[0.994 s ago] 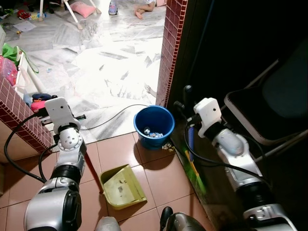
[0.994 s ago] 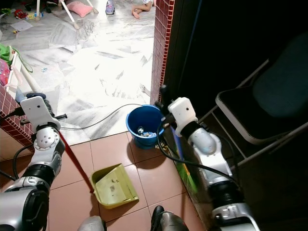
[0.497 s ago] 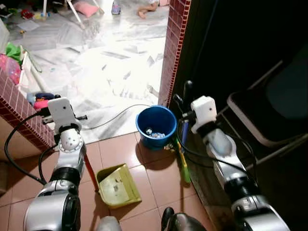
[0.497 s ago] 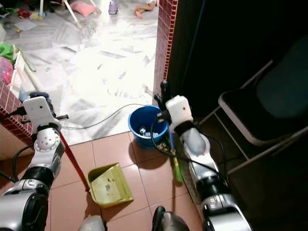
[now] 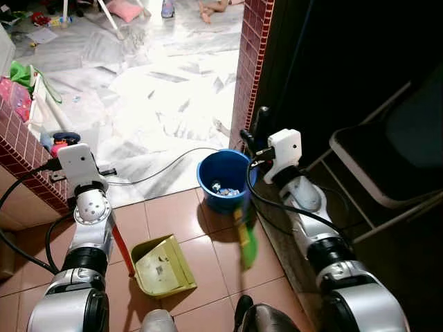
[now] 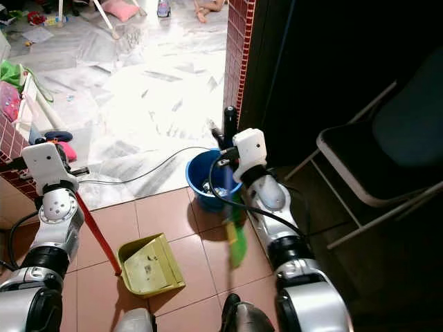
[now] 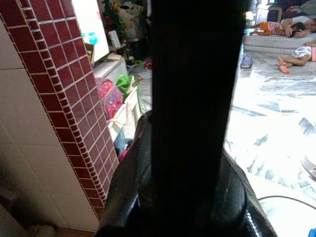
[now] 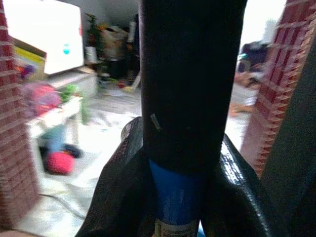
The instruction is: Sweep floor
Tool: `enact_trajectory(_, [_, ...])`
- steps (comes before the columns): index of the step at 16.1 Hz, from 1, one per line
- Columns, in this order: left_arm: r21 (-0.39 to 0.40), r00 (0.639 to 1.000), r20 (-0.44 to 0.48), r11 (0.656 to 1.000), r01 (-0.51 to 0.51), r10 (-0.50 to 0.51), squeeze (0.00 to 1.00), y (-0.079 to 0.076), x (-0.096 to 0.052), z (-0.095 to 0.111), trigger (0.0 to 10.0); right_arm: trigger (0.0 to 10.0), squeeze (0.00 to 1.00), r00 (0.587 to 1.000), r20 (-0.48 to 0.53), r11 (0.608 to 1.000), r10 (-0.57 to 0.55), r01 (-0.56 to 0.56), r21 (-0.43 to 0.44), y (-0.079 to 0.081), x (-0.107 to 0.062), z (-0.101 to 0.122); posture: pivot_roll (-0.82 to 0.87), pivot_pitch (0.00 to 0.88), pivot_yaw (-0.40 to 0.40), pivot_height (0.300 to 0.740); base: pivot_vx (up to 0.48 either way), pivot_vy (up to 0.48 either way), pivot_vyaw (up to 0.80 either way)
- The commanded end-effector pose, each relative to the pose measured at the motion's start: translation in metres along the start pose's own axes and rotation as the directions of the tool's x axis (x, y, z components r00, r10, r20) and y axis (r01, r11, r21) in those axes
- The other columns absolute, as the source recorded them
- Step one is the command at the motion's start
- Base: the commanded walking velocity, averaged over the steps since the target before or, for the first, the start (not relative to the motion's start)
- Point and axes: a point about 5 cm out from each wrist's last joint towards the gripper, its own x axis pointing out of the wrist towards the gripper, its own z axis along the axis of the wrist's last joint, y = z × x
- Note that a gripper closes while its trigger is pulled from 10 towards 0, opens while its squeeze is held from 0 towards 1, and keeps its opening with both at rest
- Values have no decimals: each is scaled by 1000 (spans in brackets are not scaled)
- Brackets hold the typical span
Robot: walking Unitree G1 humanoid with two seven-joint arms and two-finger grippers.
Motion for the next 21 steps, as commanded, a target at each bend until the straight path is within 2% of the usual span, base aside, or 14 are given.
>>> enact_trajectory(1, [18, 1000, 26, 1000, -14, 13, 0, 6, 4, 7, 10000, 10000, 0, 999, 29, 998, 18, -19, 52, 2, 6, 5, 69, 137, 22, 740, 0, 0, 0])
enact_trajectory(4, [15, 1000, 21, 1000, -12, 12, 0, 4, 5, 8, 10000, 10000, 0, 995, 18, 984, 96, -97, 147, 6, 4, 1, 56, 137, 19, 740, 0, 0, 0])
enact_trajectory(5, [13, 1000, 17, 1000, -13, 13, 0, 3, 5, 8, 10000, 10000, 0, 987, 17, 970, 157, -157, 187, 10, 1, 1, 53, 134, 17, 740, 0, 0, 0])
enact_trajectory(6, [10, 1000, 15, 1000, -14, 14, 0, 3, 5, 7, 10000, 10000, 0, 976, 26, 948, 217, -217, 234, 14, -3, 3, 45, 127, 13, 740, 0, 0, 0])
enact_trajectory(8, [9, 1000, 11, 1000, -15, 15, 0, 2, 5, 8, 10000, 10000, 0, 955, 35, 917, 294, -292, 270, 18, -7, 8, 36, 122, 10, 740, 0, 0, 0])
enact_trajectory(9, [7, 1000, 5, 1000, -20, 20, 0, 3, 6, 7, 10000, 10000, 0, 916, 38, 870, 399, -391, 301, 23, -15, 16, 26, 115, 8, 740, 0, 0, 0])
enact_trajectory(10, [4, 1000, 1, 1000, -22, 22, 0, 2, 7, 7, 10000, 10000, 0, 893, 47, 853, 448, -442, 278, 24, -19, 22, 19, 112, 5, 740, 0, 0, 0])
enact_trajectory(12, [0, 1000, -5, 1000, -21, 21, 0, -1, 7, 8, 10000, 10000, 0, 884, 40, 869, 466, -466, 163, 15, -22, 36, 2, 105, 1, 740, 0, 0, 0])
enact_trajectory(14, [-9, 1000, -11, 1000, -21, 21, 0, -3, 7, 7, 10000, 10000, 0, 857, -36, 854, 515, -509, 111, 9, -30, 39, -5, 100, -2, 740, 0, 0, 0])
enact_trajectory(15, [-16, 1000, -21, 1000, -18, 17, 0, -5, 7, 6, 10000, 10000, 0, 817, -161, 833, 554, -544, 107, -3, -44, 31, -11, 97, -5, 740, 0, 0, 0])
enact_trajectory(16, [-17, 1000, -23, 1000, -17, 17, 0, -6, 7, 6, 10000, 10000, 0, 803, -214, 831, 557, -537, 146, -12, -50, 27, -19, 93, -6, 740, 0, 0, 0])
enact_trajectory(18, [-19, 1000, -27, 1000, -17, 16, 0, -7, 7, 6, 10000, 10000, 0, 776, -276, 823, 567, -546, 157, -24, -57, 25, -23, 90, -9, 740, 0, 0, 0])
enact_trajectory(20, [-22, 999, -27, 1000, -18, 17, 0, -7, 8, 7, 10000, 10000, 0, 711, -361, 792, 604, -585, 174, -31, -69, 22, -22, 87, -14, 740, 0, 0, 0])
enact_trajectory(21, [-24, 999, -26, 999, -21, 20, 0, -7, 8, 7, 10000, 10000, 0, 675, -451, 797, 584, -583, 159, -42, -77, 17, -22, 87, -16, 740, 0, 0, 0])
